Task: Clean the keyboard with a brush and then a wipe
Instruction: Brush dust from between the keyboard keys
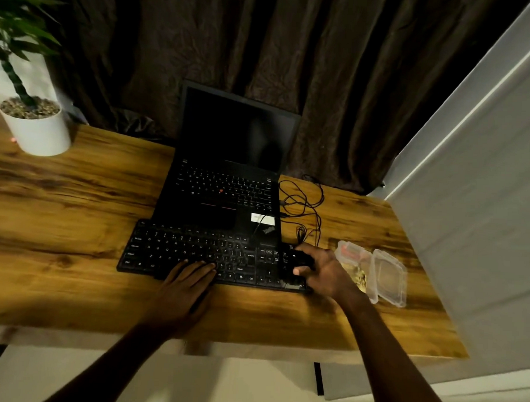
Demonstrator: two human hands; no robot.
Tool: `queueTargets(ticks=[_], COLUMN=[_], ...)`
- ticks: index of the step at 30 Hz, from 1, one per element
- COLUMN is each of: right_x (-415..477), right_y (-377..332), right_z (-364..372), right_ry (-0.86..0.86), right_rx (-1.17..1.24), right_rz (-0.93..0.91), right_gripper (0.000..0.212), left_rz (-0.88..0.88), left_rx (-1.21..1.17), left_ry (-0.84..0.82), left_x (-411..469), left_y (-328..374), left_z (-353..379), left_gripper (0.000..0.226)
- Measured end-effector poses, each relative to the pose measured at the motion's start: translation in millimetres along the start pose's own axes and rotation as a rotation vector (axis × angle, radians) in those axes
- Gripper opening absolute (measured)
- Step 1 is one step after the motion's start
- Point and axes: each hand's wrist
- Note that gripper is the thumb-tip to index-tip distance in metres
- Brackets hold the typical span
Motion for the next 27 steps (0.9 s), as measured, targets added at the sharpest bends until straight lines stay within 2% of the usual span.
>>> queueTargets(ticks=[6,11,14,18,24,27], right_x=[8.9,7.8,5.6,7.9,15.1,14.5], right_y=[-7.6,-15.5,-18.0,-26.8,-38.2,-37.2], right_z=[27.7,28.4,15.4,23.6,44.2,34.6], right_ry=[0.015,0.002,0.044,0.032,-0.043,0.001], right_rx=[0.070,0.073,0.022,-0.027,0.054,0.037], right_rz=[0.009,-0.010,0.031,0.000,-0.054,-0.039], right_gripper=[0.060,0.054,0.043,0.045,0.052,0.042], left_rz=[0.019,0.037,0.048,0.037,0.015,0.017], left_rx=[-0.022,-0.024,-0.026,-0.025,-0.029,-0.009], left_ry=[0.041,0.048,0.063,0.044,0.074,0.065], left_x=[0.2,-0.4,0.2,0.1,1.9,1.7], left_y=[-5.1,-8.2,-9.0,-7.4,-2.0,-3.7], left_z=[7.0,9.2,8.1,7.6,0.2,2.8], left_gripper=[0.046,0.046,0.046,0.045,0.052,0.045])
Point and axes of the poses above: each hand's wrist, its own x-axis towards the middle knuckle, its own z-axis out of the palm, y = z × x, and after that the axes turned 6 degrees about x, right-handed
